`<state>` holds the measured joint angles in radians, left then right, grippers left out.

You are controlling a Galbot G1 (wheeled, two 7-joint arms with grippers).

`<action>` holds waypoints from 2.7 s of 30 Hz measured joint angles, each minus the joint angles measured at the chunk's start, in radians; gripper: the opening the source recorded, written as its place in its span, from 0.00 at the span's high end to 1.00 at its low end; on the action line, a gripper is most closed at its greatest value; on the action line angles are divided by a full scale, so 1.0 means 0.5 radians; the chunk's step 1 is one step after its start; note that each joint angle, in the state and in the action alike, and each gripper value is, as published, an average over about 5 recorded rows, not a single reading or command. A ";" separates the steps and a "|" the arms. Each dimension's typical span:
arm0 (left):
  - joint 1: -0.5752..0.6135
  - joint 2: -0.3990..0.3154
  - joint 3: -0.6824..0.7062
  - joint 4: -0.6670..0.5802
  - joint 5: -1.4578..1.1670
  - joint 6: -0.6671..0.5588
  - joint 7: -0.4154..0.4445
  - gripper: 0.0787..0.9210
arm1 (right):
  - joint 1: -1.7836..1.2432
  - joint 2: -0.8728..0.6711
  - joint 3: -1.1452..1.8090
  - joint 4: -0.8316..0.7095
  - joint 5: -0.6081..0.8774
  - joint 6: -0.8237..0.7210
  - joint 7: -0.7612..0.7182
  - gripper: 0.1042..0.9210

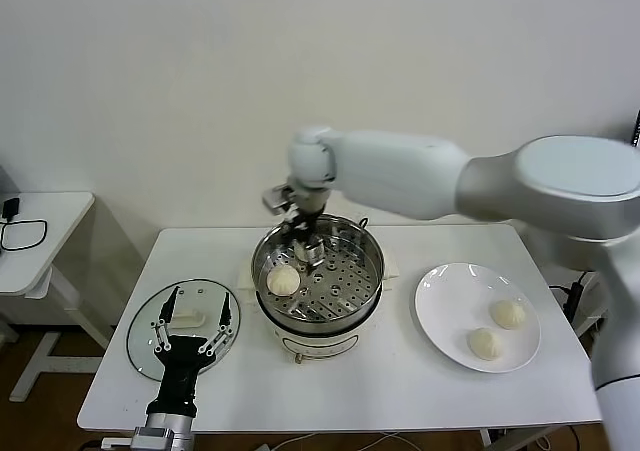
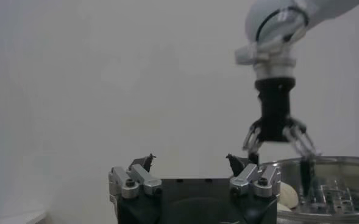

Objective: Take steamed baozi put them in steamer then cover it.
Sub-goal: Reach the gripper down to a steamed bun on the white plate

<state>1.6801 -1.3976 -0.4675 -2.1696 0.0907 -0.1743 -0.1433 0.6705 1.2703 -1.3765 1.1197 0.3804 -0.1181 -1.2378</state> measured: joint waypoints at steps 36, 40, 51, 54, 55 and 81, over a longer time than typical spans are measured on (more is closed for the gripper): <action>0.040 -0.011 -0.002 -0.008 0.014 0.009 -0.002 0.12 | -0.857 -1.189 0.467 0.093 -0.755 0.353 -0.149 0.12; 0.043 -0.014 -0.004 -0.010 0.014 0.009 -0.002 0.12 | -0.919 -1.214 0.504 0.091 -0.793 0.364 -0.136 0.12; 0.040 -0.021 -0.005 -0.003 0.015 0.009 -0.003 0.12 | -1.046 -1.241 0.586 0.098 -0.869 0.373 -0.071 0.12; 0.037 -0.021 -0.007 -0.003 0.014 0.010 -0.004 0.12 | -1.072 -1.244 0.602 0.101 -0.887 0.373 -0.055 0.12; 0.036 -0.021 -0.008 -0.003 0.014 0.010 -0.004 0.12 | -1.081 -1.245 0.607 0.103 -0.893 0.373 -0.050 0.12; 0.019 -0.019 -0.007 -0.006 -0.003 0.021 -0.008 0.12 | -0.970 -1.322 0.647 0.282 -0.900 0.427 0.031 0.32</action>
<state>1.6895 -1.4069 -0.4710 -2.1726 0.0893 -0.1640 -0.1472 0.1856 0.6091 -1.0531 1.2606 -0.0697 0.0953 -1.2226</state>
